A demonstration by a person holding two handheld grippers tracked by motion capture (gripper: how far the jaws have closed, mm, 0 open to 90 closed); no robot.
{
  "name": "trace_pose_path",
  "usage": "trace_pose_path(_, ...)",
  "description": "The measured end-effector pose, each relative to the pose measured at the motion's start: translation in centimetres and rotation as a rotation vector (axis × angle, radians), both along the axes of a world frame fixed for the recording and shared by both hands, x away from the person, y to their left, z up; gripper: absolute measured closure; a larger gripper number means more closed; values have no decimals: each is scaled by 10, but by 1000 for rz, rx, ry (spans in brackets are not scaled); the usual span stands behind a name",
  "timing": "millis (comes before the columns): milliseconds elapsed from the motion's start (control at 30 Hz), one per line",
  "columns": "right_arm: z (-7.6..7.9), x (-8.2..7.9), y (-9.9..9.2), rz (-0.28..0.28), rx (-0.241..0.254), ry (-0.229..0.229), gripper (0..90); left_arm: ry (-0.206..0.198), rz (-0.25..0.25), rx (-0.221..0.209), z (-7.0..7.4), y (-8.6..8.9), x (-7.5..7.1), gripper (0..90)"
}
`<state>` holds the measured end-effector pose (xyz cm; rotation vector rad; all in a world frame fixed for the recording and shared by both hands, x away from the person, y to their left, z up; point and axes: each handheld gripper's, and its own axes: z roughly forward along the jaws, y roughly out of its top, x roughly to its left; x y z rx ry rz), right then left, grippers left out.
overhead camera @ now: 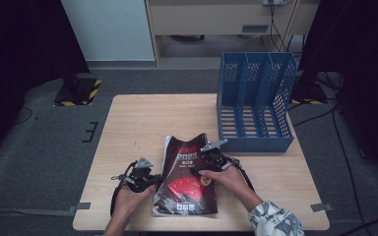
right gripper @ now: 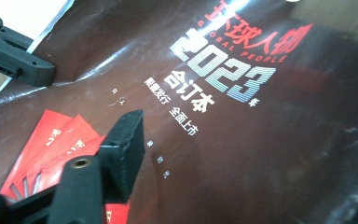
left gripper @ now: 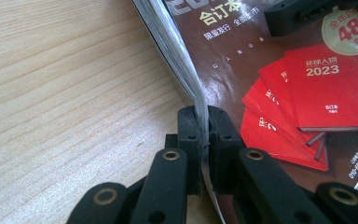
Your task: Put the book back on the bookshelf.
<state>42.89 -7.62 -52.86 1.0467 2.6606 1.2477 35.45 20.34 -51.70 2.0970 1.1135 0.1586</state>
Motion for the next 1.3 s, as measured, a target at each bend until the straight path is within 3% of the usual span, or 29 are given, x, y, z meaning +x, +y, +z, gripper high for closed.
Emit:
trace_pose_path(267,3,-1,0,-40,-7,5,643,-2,5,-3,0,-1,0,838)
trace_pose_path(467,11,-3,4,-60,-20,-32,772,3,8,-2,0,-1,0,815)
trace_pose_path(700,21,-5,7,-64,-13,-63,824,4,15,2,-1,-2,0,764)
trace_pose_path(1033,47,-7,10,-54,17,-151,868,-2,14,-14,-3,-3,1,682)
trace_pose_path(1300,64,-7,7,-32,42,-186,869,-29,39,-26,-4,-3,2,438)
